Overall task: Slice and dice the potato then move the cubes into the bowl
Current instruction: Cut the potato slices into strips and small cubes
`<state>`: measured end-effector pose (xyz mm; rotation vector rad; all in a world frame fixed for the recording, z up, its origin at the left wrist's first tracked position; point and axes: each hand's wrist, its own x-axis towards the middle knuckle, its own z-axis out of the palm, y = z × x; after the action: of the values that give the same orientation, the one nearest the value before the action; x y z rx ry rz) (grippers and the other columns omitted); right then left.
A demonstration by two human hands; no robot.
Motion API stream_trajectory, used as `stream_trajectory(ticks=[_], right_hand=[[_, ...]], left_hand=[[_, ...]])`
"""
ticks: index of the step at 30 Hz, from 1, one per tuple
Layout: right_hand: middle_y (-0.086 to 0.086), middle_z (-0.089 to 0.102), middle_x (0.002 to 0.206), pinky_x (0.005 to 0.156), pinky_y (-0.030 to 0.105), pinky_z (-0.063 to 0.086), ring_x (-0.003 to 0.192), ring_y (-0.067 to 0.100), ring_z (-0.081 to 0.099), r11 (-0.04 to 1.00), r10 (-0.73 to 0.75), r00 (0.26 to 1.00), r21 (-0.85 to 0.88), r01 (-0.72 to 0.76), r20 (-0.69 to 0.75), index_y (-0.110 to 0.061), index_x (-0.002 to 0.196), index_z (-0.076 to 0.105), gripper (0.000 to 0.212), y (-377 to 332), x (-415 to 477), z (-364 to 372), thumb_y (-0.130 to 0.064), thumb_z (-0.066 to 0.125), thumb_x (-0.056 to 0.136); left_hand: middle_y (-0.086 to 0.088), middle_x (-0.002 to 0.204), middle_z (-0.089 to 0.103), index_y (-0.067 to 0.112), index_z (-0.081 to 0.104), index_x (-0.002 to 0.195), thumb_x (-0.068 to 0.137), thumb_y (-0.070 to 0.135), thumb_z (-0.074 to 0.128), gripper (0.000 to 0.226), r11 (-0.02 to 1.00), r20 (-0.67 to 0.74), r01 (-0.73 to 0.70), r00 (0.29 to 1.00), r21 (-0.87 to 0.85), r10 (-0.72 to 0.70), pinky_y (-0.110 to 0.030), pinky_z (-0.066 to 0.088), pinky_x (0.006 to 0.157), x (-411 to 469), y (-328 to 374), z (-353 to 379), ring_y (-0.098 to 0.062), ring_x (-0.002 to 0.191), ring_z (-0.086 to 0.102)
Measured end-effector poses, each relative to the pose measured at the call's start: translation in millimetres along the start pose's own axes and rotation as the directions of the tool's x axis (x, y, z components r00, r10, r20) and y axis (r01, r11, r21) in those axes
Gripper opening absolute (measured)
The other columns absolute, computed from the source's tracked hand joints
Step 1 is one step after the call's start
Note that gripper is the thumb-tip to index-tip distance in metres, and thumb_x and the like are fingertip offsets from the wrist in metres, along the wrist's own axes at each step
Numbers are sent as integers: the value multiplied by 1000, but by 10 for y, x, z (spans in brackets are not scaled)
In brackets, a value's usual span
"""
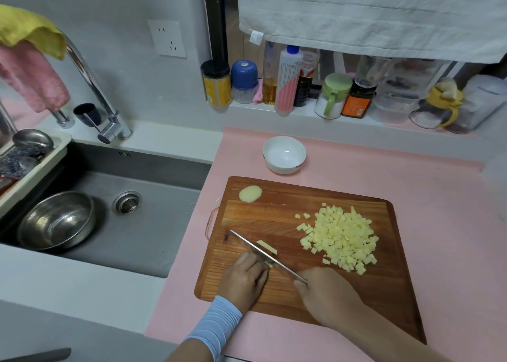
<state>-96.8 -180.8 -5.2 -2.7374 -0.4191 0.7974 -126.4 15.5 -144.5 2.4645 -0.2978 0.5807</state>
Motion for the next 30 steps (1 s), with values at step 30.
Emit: stream_trajectory(ticks=[30], right_hand=[[-7,68,76,62,30,50,71,12,64,997,-65,997,47,67,-36,-33,88,69,27,37,290,-321,-44,49,103]], left_hand=[[9,75,61,19,59,64,67,-12,41,36,763,59,588,801,-268,-596,-13,41,80,619,-322,-720,-5,82,55]])
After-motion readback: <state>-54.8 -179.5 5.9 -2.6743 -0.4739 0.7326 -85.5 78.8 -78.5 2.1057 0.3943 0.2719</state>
